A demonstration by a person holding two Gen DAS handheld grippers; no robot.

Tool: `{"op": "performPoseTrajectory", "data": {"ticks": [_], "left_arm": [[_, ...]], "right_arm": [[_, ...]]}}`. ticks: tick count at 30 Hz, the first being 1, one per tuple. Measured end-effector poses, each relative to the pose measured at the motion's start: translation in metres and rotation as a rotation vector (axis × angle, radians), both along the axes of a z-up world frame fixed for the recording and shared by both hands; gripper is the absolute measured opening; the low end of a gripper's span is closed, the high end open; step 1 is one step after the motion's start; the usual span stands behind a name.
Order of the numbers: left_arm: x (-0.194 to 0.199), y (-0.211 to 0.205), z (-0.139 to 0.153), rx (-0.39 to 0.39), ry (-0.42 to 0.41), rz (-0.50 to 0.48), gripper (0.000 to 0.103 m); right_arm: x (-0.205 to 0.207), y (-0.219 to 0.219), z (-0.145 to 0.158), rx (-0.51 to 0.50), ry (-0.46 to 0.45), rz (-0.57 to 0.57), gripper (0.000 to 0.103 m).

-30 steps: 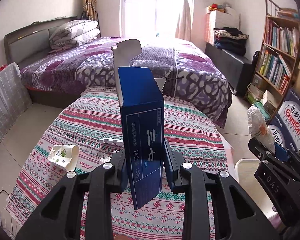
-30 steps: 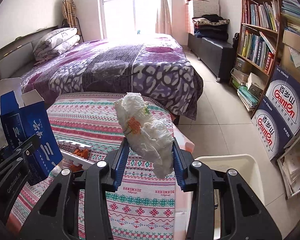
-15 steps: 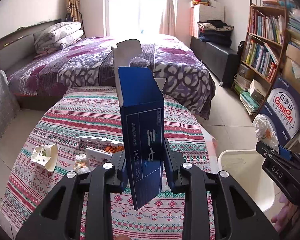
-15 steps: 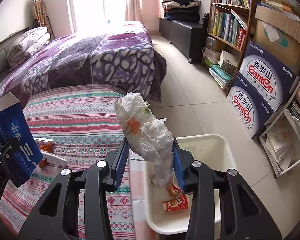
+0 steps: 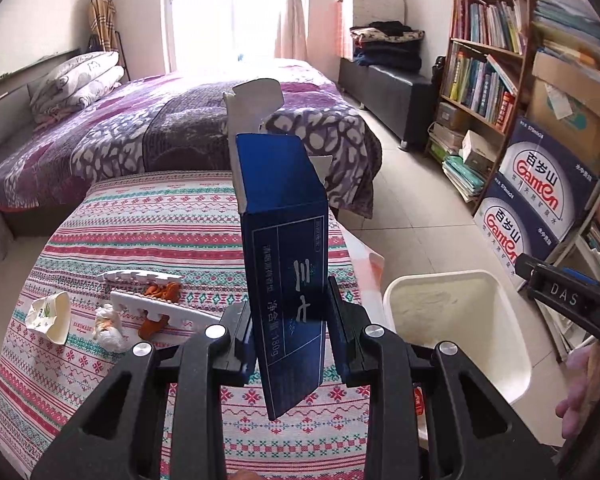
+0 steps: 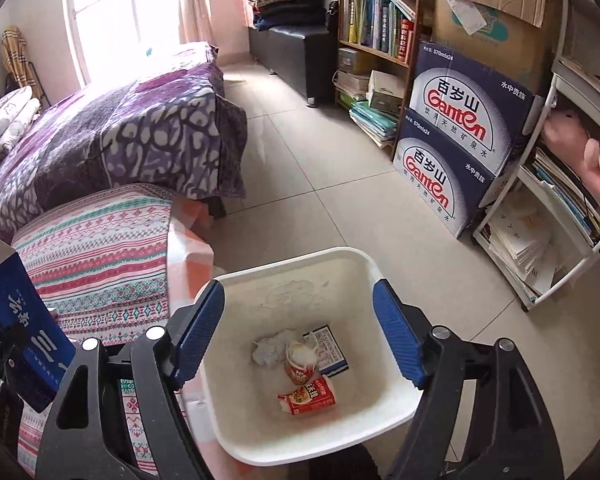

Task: Collect trash
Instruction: 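Carry both items to the bin and open the right tool to drop the tissue, then lower the blue box into the bin and open the left tool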

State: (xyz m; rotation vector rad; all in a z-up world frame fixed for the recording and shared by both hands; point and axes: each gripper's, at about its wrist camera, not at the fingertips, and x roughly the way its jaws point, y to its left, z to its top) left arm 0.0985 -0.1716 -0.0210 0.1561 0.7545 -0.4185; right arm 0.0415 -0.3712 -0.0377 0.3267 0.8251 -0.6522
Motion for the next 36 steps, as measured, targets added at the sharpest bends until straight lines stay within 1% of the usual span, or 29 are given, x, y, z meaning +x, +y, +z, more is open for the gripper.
{"op": "performPoseTrajectory", "data": {"ticks": [3,7,11,17,21,24,25,26,30,36], "left_arm": [[-0.005,-0.010,-0.002,0.002,0.007,-0.029,0.030],[-0.012,-0.025,-0.006,0.001,0.018,-0.072,0.030],[-0.022,-0.040,-0.009,0.000,0.027,-0.123,0.030],[-0.030,-0.060,-0.015,-0.039,0.086,-0.201,0.030],[-0.031,-0.071,-0.019,-0.094,0.155,-0.261,0.030],[-0.032,-0.077,-0.021,-0.159,0.215,-0.315,0.037],[-0.031,-0.078,-0.021,-0.173,0.229,-0.322,0.046],[-0.031,-0.079,-0.021,-0.180,0.236,-0.326,0.048],[-0.029,-0.076,-0.020,-0.168,0.225,-0.307,0.049],[-0.019,-0.055,-0.021,-0.110,0.192,-0.206,0.051]], "right_arm": [[-0.006,-0.009,0.000,0.002,-0.001,-0.027,0.077],[-0.014,-0.021,0.002,-0.006,-0.004,-0.062,0.082],[-0.022,-0.031,0.002,-0.010,-0.004,-0.090,0.083],[-0.035,-0.048,0.001,0.005,-0.007,-0.138,0.084],[-0.042,-0.058,0.000,0.016,-0.012,-0.165,0.084],[-0.046,-0.062,0.000,0.026,-0.019,-0.180,0.085],[-0.046,-0.064,0.000,0.029,-0.022,-0.184,0.086],[-0.047,-0.065,0.001,0.031,-0.025,-0.189,0.086],[-0.047,-0.064,0.003,0.038,-0.040,-0.196,0.088],[-0.036,-0.050,0.006,0.042,-0.048,-0.169,0.091]]}}
